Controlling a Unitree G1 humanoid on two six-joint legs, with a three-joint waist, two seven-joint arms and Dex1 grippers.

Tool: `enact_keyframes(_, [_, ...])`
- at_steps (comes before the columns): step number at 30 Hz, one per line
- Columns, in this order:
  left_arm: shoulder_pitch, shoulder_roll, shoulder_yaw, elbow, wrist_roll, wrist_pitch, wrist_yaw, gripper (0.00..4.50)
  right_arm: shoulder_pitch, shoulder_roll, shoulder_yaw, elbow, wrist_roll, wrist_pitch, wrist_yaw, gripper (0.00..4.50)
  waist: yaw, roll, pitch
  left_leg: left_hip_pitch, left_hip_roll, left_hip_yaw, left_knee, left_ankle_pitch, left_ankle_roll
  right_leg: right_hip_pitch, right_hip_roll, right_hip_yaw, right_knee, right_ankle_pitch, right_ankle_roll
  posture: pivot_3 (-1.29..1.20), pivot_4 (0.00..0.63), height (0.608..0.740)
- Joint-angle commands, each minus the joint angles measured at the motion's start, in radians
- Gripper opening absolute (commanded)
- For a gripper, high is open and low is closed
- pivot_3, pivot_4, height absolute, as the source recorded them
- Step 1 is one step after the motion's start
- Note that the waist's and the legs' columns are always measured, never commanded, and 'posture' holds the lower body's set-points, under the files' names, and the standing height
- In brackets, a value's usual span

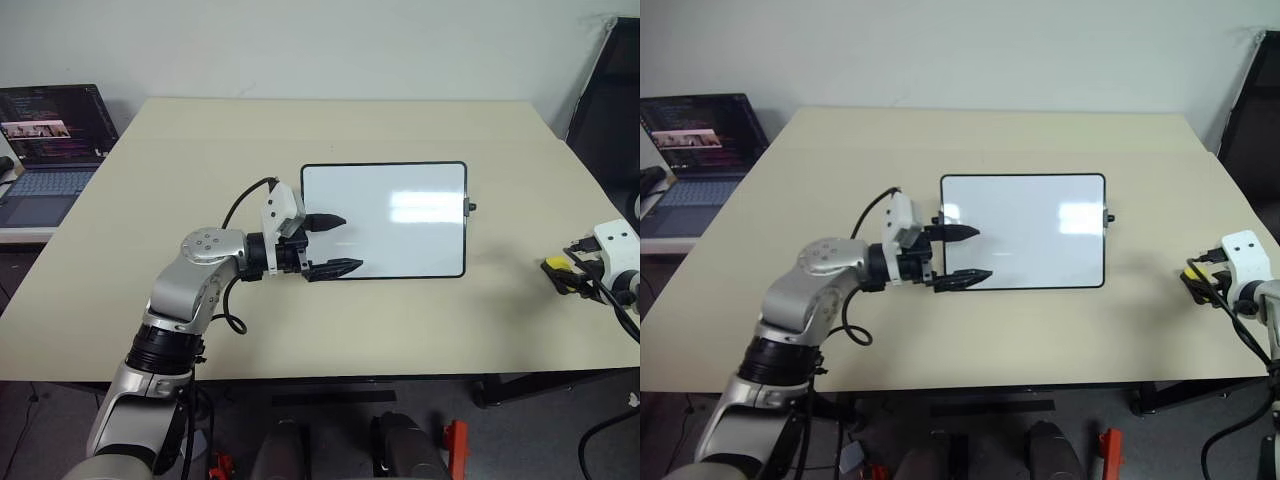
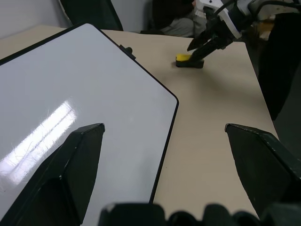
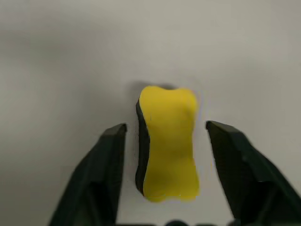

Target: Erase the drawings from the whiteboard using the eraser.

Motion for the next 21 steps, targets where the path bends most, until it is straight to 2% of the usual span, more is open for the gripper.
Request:
enact_keyframes(1, [-0.002, 0.019, 0.032, -0.049, -0.005, -0.004, 0.015, 4.50, -0.035, -0.040, -0.038, -0.049, 0.025, -0.001, 0.008, 3.98, 0.001, 0.000, 0.000, 0.000, 0.000, 0.000, 0.000, 0.000, 0.000, 0.000, 0.000, 0.000, 0.000, 0.000, 0.000, 0.00, 0.150, 0.740])
enact_keyframes(3, [-0.006, 0.027, 0.061, -0.054, 0.002, -0.018, 0.043, 4.50, -0.057, -0.035, -0.072, -0.121, 0.067, 0.025, 0.015, 4.48, -0.002, 0.001, 0.001, 0.000, 0.000, 0.000, 0.000, 0.000, 0.000, 0.000, 0.000, 0.000, 0.000, 0.000, 0.000, 0.00, 0.150, 0.740])
enact_keyframes(7, [-0.027, 0.023, 0.202, -0.044, 0.017, -0.055, 0.218, 4.50, -0.116, 0.102, -0.130, -0.147, 0.121, -0.081, -0.090, 4.48, -0.011, 0.002, 0.002, 0.001, 0.001, 0.000, 0.000, 0.000, 0.000, 0.000, 0.001, 0.000, 0.001, 0.000, 0.000, 0.00, 0.150, 0.740])
enact_keyframes(11, [-0.032, 0.009, 0.306, 0.095, 0.129, -0.167, 0.459, 4.50, -0.154, 0.253, -0.166, 0.031, 0.091, -0.274, -0.272, 4.48, -0.005, 0.000, 0.001, 0.003, 0.002, -0.001, 0.000, 0.000, 0.000, 0.002, 0.002, 0.000, 0.001, 0.000, 0.000, 0.00, 0.150, 0.740])
enact_keyframes(16, [-0.009, -0.011, 0.335, 0.252, 0.219, -0.274, 0.608, 4.50, -0.161, 0.354, -0.172, 0.192, 0.089, -0.479, -0.357, 4.48, 0.006, 0.001, 0.002, -0.001, -0.001, 0.000, 0.000, 0.000, 0.000, 0.000, -0.001, 0.000, 0.000, 0.003, -0.004, 0.00, 0.150, 0.740])
enact_keyframes(21, [0.008, -0.052, 0.320, 0.434, 0.286, -0.403, 0.694, 4.50, -0.171, 0.425, -0.145, 0.238, 0.093, -0.560, -0.395, 4.48, 0.010, 0.001, 0.002, -0.003, -0.002, 0.000, 0.000, 0.000, 0.000, -0.001, -0.003, 0.000, -0.002, 0.004, -0.003, 0.00, 0.150, 0.740])
